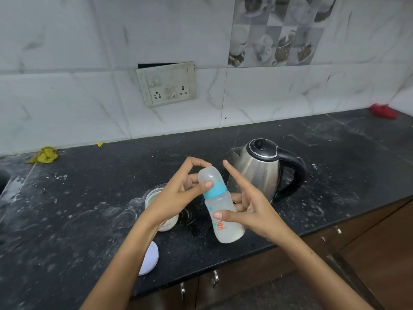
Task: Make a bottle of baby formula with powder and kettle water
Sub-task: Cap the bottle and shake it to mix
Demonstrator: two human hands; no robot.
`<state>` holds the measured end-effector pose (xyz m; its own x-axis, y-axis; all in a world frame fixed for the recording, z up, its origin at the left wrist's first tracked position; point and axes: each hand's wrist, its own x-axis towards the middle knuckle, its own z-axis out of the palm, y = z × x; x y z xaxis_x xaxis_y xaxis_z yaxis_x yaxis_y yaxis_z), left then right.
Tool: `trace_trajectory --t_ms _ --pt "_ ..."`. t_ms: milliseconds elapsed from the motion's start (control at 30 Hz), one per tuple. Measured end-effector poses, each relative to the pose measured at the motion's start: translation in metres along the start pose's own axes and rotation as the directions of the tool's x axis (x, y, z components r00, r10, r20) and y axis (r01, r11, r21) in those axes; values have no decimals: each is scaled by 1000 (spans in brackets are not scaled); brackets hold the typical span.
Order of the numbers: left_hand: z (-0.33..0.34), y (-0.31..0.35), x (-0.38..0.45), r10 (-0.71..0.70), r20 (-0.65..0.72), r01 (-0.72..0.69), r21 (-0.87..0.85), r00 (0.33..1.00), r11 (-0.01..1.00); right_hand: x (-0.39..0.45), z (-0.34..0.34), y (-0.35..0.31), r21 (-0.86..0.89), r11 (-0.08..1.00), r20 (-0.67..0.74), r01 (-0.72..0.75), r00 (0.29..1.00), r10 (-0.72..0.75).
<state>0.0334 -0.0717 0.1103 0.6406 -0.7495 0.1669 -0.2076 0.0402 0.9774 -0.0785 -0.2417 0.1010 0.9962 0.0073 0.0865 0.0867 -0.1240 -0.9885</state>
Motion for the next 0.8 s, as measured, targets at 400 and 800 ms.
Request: trace_trajectory --t_ms 400,800 --pt "23 -90 -38 -79 -216 194 589 973 784 -2 -4 30 776 623 -23 -96 984 179" --pt "71 -120 -59 -87 -18 55 896 996 440 -16 -7 29 531 847 -322 17 929 183"
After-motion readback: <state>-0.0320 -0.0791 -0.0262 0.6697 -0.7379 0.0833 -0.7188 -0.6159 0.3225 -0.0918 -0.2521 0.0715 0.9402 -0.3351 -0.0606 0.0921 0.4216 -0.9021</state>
